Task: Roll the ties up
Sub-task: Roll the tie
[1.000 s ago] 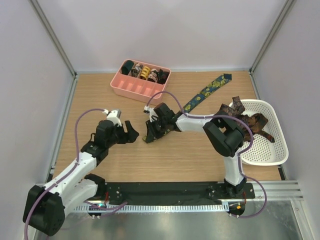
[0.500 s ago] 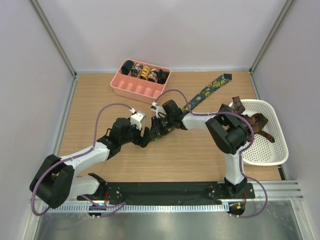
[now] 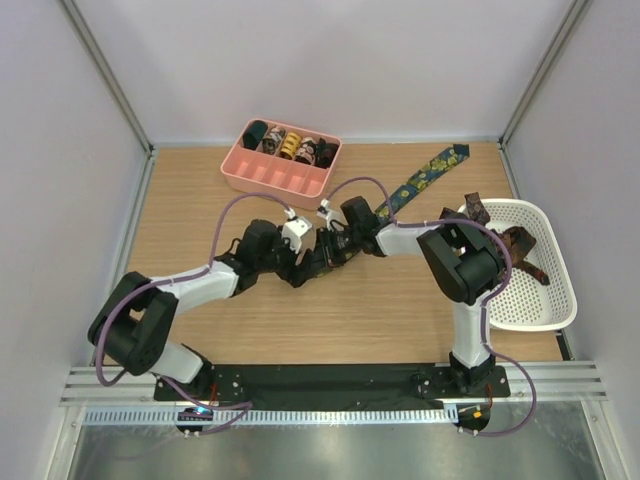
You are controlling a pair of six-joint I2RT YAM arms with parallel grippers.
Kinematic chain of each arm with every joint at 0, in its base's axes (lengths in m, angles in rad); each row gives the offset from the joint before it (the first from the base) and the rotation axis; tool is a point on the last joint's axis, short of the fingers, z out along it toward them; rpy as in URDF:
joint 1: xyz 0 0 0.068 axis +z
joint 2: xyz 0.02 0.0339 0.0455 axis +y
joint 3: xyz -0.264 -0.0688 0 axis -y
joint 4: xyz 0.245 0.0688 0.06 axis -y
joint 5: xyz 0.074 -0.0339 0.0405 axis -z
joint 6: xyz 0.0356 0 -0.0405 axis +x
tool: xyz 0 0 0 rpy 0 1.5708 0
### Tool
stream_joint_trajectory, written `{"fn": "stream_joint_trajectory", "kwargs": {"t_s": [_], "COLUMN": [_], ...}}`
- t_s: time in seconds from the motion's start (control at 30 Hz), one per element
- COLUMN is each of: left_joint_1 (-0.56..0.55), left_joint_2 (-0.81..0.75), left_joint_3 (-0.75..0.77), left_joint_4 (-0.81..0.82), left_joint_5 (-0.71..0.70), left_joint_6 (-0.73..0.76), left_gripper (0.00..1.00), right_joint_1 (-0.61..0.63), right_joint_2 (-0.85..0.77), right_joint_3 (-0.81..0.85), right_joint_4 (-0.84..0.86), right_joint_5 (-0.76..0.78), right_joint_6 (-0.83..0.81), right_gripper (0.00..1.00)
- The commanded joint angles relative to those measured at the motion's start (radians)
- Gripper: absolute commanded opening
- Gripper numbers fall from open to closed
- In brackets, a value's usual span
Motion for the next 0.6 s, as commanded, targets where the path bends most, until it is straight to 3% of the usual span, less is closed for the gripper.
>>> {"fn": "stream_joint_trajectory", "kwargs": {"t_s": [0.0, 0.57], "left_joint_1": [-0.007, -0.019], "left_joint_2": [0.044, 0.113], "left_joint_3": [0.051, 0.075], "left_joint_4": [-0.012, 0.022], "left_joint_5": [0.074, 0.059], "left_joint_6": [0.067, 0.133], "left_gripper": [0.73, 0.69], "right_joint_1": [-0.020, -0.059], "right_joint_2": [-0.065, -0.075], "right_joint_3": [-0.020, -0.043], "right_joint_4": [0.079, 0.122], "right_joint_5": [-0.067, -0.138], "right_joint_6": [0.034, 0.056], "right_gripper": [0.15, 0.15]}}
